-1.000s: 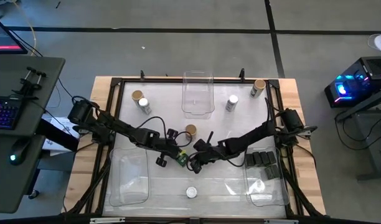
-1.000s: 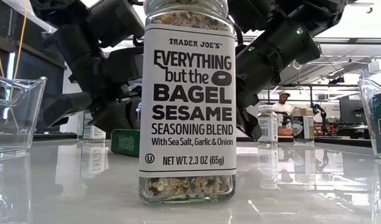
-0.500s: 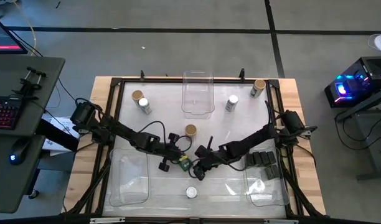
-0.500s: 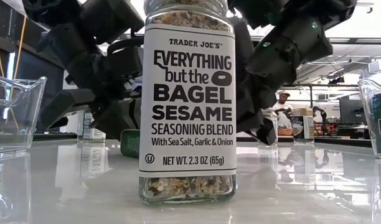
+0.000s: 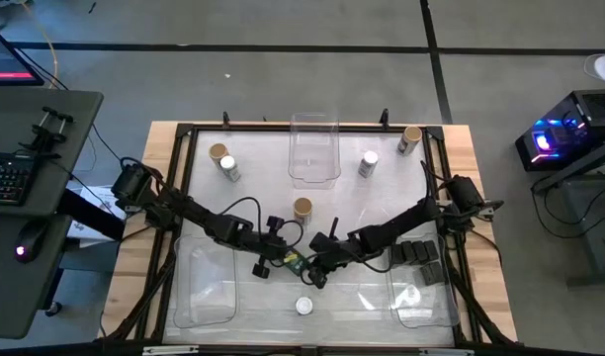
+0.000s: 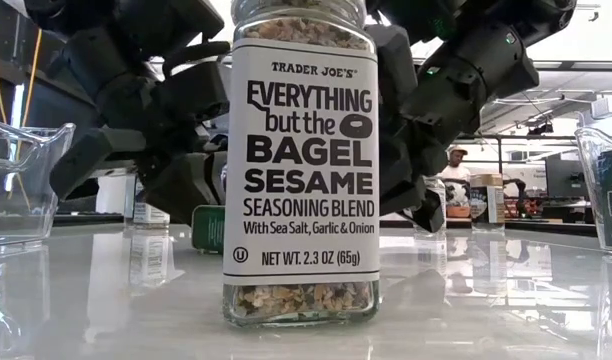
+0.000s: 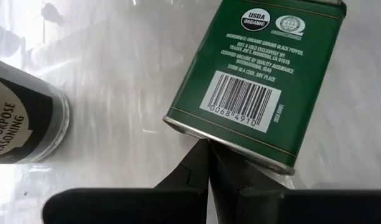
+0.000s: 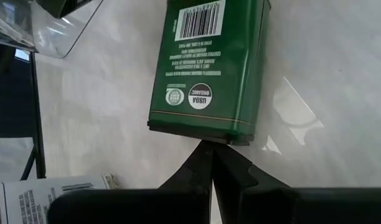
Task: Sort spices by type
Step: Put the black spice can into the right transparent bin
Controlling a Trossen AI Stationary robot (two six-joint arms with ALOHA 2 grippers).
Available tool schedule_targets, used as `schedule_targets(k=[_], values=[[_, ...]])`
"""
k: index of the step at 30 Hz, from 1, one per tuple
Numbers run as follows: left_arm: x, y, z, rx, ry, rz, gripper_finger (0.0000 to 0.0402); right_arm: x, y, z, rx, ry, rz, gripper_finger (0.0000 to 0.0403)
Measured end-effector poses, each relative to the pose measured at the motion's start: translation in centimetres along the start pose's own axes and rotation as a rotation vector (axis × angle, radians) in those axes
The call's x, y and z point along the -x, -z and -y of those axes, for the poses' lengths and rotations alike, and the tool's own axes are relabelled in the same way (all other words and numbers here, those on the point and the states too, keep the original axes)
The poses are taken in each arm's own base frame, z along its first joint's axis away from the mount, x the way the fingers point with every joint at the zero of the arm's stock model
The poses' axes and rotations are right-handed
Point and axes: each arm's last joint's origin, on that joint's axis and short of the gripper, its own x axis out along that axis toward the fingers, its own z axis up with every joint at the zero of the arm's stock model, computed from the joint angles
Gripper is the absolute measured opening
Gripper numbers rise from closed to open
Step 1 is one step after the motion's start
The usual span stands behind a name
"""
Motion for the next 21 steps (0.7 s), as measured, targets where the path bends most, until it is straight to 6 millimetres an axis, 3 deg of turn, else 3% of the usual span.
schedule_targets(k=[21], values=[[-0.5,-0.8,0.2,-0.131,-0.06,-0.099,0.0,1.7,-2.5,-3.0,0.047,-0.11,0.193,0.0002]])
